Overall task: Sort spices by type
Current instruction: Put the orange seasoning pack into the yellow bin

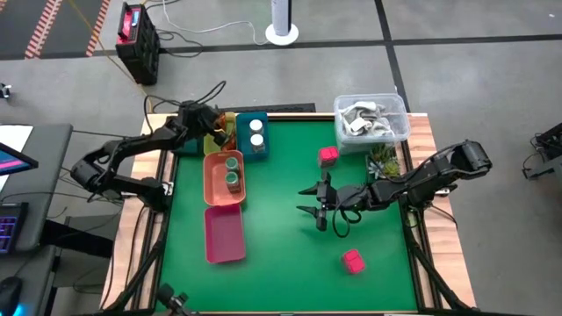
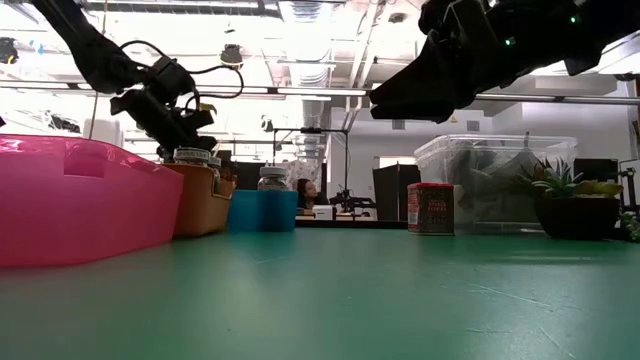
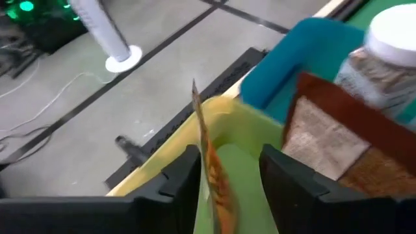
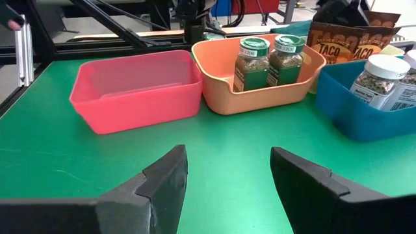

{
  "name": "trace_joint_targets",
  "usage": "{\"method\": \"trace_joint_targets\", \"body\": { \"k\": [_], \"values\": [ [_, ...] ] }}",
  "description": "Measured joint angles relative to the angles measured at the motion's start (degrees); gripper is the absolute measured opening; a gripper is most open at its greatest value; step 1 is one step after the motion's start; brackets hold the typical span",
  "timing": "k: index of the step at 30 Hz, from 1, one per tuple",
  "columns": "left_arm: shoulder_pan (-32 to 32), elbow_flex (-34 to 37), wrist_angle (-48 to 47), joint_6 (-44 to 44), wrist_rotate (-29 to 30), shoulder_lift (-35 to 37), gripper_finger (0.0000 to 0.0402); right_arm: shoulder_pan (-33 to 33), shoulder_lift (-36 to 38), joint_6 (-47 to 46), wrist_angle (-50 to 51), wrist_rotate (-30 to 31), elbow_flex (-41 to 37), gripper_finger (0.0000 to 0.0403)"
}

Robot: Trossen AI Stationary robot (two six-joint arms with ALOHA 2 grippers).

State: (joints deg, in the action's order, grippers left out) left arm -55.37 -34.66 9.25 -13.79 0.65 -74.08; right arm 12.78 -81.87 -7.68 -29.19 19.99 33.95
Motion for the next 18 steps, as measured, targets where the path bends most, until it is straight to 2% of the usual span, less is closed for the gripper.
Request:
{"method": "trace_joint_targets", "body": {
  "k": [7,14,18],
  "values": [
    [0.00,-3.21,-5.00,-2.76,0.12,0.00,0.0100,0.00,0.00,0.02,0.00,0.02,0.00,0.0248],
    [0.00,-3.56,-7.98,-7.01,0.70,-0.04,0.0012,0.00,0.00,0.02,0.01,0.02,0.00,0.0248],
    [-0.05,-3.56,-8.11,-8.82,3.48,-0.04,0.0002,0.00,0.00,0.02,0.00,0.02,0.00,0.0248]
  ]
}}
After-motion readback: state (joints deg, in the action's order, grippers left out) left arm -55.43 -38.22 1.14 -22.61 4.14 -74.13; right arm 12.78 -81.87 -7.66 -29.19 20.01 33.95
